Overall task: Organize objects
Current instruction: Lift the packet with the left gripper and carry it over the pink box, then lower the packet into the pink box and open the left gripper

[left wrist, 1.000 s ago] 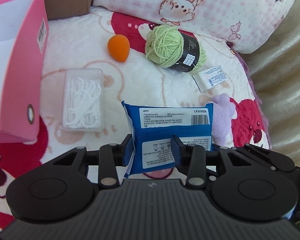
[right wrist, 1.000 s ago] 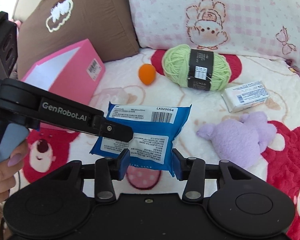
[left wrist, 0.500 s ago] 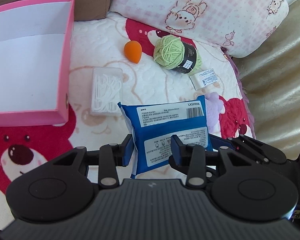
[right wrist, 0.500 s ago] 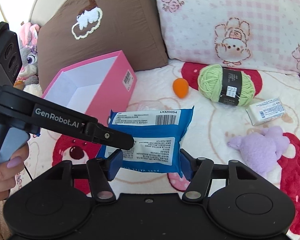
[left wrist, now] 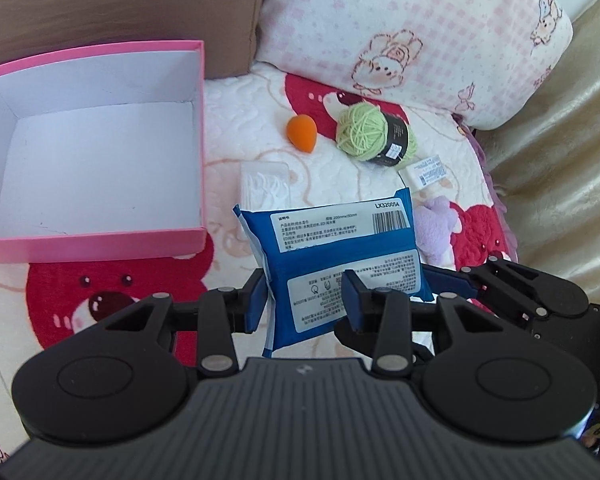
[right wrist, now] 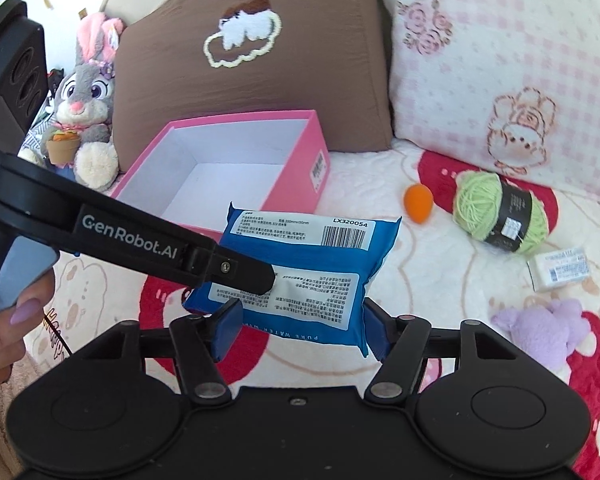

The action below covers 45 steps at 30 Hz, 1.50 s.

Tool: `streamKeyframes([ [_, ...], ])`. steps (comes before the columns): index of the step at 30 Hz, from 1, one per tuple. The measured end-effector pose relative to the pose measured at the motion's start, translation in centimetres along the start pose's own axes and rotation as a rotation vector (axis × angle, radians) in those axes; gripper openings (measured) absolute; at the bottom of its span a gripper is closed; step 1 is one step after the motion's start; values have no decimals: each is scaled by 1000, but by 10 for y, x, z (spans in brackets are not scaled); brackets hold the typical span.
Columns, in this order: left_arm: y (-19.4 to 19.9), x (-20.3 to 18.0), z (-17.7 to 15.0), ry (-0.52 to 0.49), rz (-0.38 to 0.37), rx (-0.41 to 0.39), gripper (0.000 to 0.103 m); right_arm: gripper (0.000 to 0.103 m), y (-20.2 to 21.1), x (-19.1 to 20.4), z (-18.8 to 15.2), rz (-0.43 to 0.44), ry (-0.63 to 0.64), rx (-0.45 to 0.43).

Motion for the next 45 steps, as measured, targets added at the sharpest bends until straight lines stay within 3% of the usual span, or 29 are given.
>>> streamKeyframes([
  [10,34,44,7,60,0,-85,38,69,-9,48,19,17,89,3],
  [19,60,91,15,123,-12,-164,38,69,-21,92,59,16,209,-13],
  [30,71,153,32,219,28,-237,38,51,-56,131,100,12,355,17],
  [37,71,178,46,230,87,-254,38,44,-87,137,114,65,353,66],
  [41,69,185,52,212,161,-289,38,43,-106,136,119,111,294,74],
  [45,58,200,53,237,178,-279,38,43,-128,133,121,150,238,87],
])
Point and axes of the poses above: each gripper's, at about its wrist camera, not at the fingertips, and y roughly against the way its jaws point, x to its left, z to its top, the point moved 8 cm from there along -y, roughly the way its jaws point, and after that the axes turned 6 degrees about z, right-handed, at the moved point
